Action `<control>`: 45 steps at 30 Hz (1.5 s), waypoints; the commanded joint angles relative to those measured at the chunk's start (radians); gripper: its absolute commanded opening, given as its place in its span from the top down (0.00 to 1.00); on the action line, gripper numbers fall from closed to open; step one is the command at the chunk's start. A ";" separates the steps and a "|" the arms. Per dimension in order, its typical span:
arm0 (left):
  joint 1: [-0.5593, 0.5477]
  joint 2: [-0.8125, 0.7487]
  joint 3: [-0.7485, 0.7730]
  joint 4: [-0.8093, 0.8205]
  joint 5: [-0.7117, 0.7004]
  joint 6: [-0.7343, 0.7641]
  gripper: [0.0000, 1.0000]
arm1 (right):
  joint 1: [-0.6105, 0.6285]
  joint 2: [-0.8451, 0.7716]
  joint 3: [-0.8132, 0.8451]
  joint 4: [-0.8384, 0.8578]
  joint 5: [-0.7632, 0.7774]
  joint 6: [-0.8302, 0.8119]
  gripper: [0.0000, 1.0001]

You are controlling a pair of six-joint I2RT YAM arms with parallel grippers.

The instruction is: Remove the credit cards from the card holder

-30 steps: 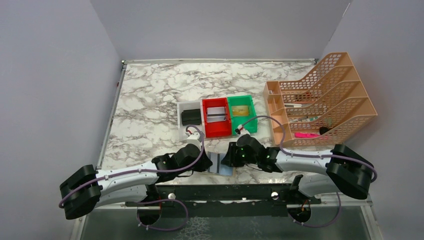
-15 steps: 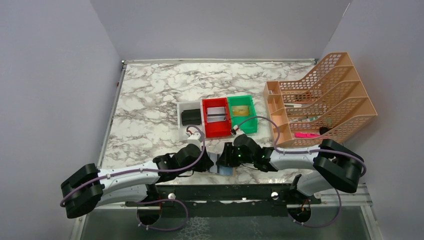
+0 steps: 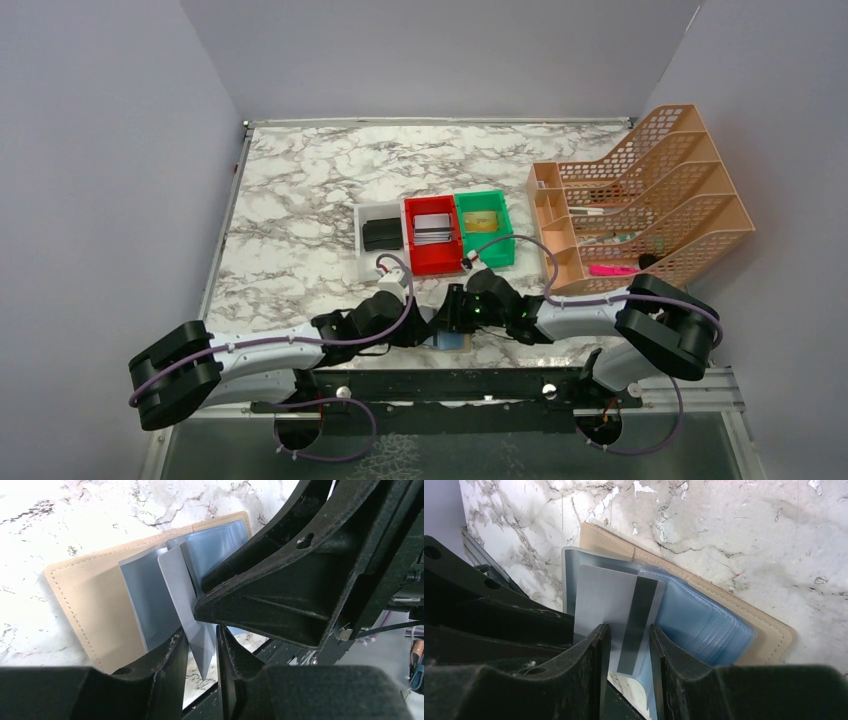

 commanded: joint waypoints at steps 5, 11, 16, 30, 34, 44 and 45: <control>0.003 -0.056 -0.011 -0.003 -0.051 -0.032 0.82 | 0.005 -0.013 -0.031 -0.069 0.034 0.006 0.60; 0.003 -0.127 0.011 -0.110 -0.107 -0.018 0.86 | 0.005 -0.016 -0.023 -0.112 0.057 -0.002 0.61; 0.003 -0.177 0.040 -0.204 -0.146 0.002 0.88 | 0.006 -0.019 -0.023 -0.121 0.062 0.000 0.61; 0.005 -0.320 0.139 -0.419 -0.251 0.066 1.00 | 0.005 -0.321 -0.051 -0.148 0.115 -0.067 0.59; 0.005 -0.347 0.150 -0.417 -0.251 0.083 1.00 | 0.005 -0.442 -0.095 -0.122 0.188 -0.062 0.52; 0.079 -0.288 0.203 -0.339 -0.091 0.206 1.00 | 0.005 -0.595 -0.264 0.033 0.299 -0.071 0.24; 0.115 -0.288 0.200 -0.321 -0.044 0.209 1.00 | 0.006 -0.596 -0.268 0.031 0.292 -0.078 0.24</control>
